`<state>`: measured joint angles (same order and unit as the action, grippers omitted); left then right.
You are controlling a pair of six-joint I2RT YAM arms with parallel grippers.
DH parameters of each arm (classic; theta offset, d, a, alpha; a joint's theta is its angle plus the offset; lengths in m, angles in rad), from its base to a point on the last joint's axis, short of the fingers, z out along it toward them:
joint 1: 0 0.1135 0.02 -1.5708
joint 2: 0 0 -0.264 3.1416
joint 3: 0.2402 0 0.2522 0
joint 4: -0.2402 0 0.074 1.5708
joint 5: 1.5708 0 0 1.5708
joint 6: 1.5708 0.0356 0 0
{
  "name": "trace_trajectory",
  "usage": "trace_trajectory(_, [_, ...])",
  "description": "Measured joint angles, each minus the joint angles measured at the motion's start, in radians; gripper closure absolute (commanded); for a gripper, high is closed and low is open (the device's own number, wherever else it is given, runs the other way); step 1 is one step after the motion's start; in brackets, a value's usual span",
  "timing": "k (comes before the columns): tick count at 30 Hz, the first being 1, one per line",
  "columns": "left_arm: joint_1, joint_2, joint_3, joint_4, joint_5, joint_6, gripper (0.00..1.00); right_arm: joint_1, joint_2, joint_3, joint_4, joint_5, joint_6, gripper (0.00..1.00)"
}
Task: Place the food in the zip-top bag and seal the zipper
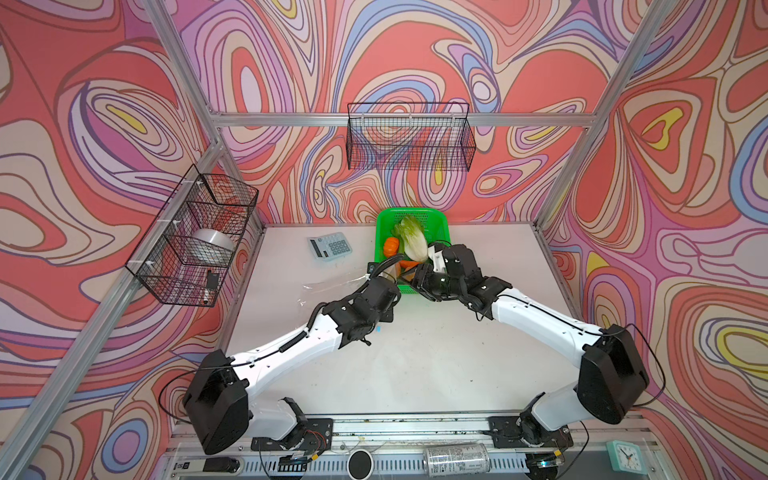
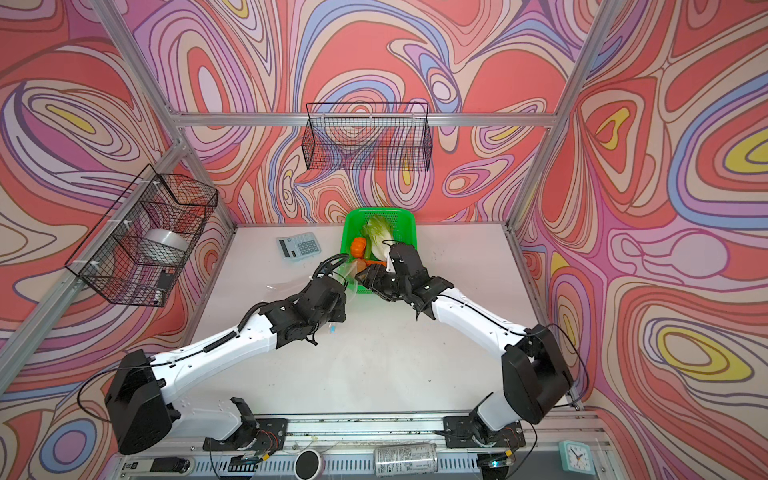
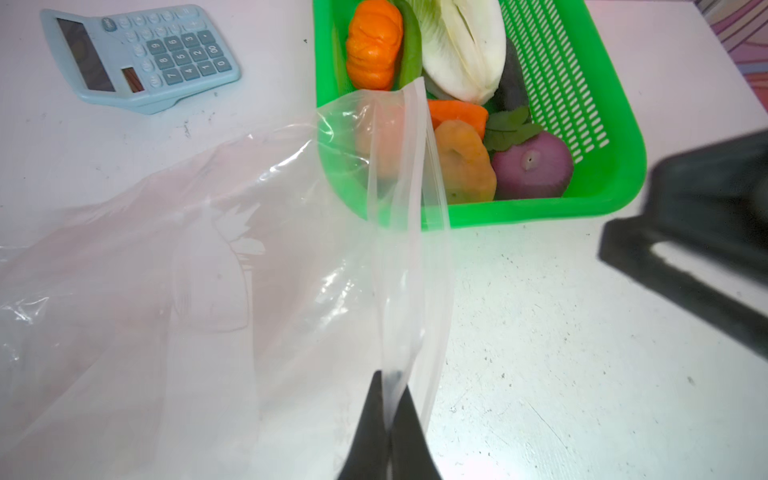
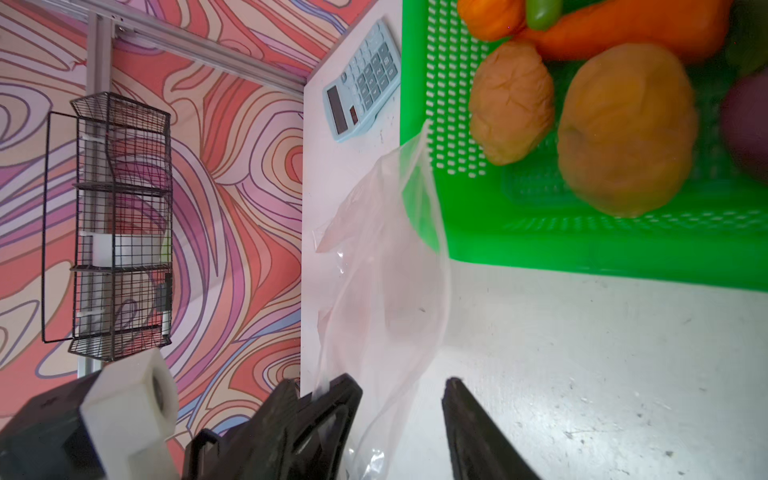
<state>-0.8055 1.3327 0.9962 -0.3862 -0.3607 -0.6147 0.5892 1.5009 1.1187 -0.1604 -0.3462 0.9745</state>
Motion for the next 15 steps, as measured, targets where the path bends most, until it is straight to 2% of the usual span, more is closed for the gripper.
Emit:
trace_trajectory(5, [0.013,-0.063,-0.029,0.032,0.039,-0.02,1.0,0.003,0.005,-0.034,0.052,-0.05,-0.004,0.44])
trace_trajectory(10, [0.013,-0.093,-0.049,0.079,0.074,-0.026,1.0,0.036,0.097,-0.029,0.113,-0.094,0.008,0.46])
trace_trajectory(13, [0.013,-0.107,-0.066,0.111,0.092,-0.027,1.0,0.043,0.157,-0.026,0.155,-0.119,0.032,0.55])
trace_trajectory(15, [0.013,-0.114,-0.077,0.126,0.098,-0.031,1.0,0.042,0.187,-0.014,0.155,-0.12,0.042,0.68])
